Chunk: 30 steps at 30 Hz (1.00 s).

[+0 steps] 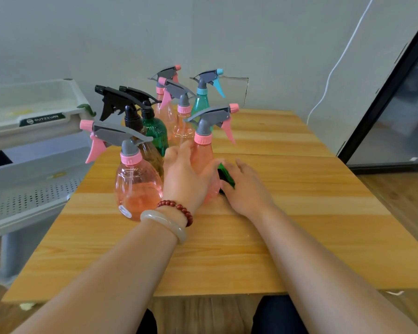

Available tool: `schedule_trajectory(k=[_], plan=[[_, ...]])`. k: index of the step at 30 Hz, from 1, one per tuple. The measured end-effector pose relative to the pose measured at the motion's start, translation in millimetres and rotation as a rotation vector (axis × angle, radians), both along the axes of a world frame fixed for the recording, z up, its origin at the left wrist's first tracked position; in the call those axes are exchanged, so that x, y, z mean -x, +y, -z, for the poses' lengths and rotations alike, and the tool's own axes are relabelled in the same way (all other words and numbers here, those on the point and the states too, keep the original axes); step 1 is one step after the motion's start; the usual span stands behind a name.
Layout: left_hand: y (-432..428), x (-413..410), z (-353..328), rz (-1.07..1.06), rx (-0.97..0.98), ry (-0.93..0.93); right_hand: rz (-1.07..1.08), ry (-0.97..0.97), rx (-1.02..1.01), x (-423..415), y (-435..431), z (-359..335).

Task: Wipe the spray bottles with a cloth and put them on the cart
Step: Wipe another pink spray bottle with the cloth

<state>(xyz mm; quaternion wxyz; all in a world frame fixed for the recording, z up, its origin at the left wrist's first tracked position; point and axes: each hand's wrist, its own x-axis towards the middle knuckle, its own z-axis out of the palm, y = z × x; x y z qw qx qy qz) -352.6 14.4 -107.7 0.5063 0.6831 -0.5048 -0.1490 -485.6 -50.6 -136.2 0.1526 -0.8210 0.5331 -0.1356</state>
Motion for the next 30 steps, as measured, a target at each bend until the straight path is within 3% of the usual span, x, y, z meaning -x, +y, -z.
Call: schedule_trajectory(k=[3,13,16,19,22,24,26,30], plan=[[-2.8,-0.1,4.2,0.062,0.008,0.045,-0.014,0.051,0.054,-4.9,-1.8,7.9],[-4.7,0.0,18.0,0.113,0.058,0.077,0.017,-0.348,0.271,-1.2,-2.5,15.5],[-3.3,0.7,17.4,0.109,0.069,0.071,0.128,-0.515,0.309,2.8,-1.9,12.7],[-1.2,-0.1,13.2,0.126,0.083,0.055,0.333,-0.838,0.191,6.5,-0.1,4.4],[0.2,1.0,3.8,0.112,0.139,0.085,0.392,-1.428,-0.176,4.3,7.6,-19.8],[0.2,2.4,-8.6,0.084,0.217,0.134,0.369,-1.668,-0.381,4.5,10.1,-36.4],[-2.2,2.3,-23.1,0.081,0.3,0.178,0.286,-1.692,-0.41,4.1,11.8,-50.4],[-9.3,-0.9,-44.0,0.117,0.335,0.176,0.21,-1.514,-0.158,1.4,11.3,-68.7]])
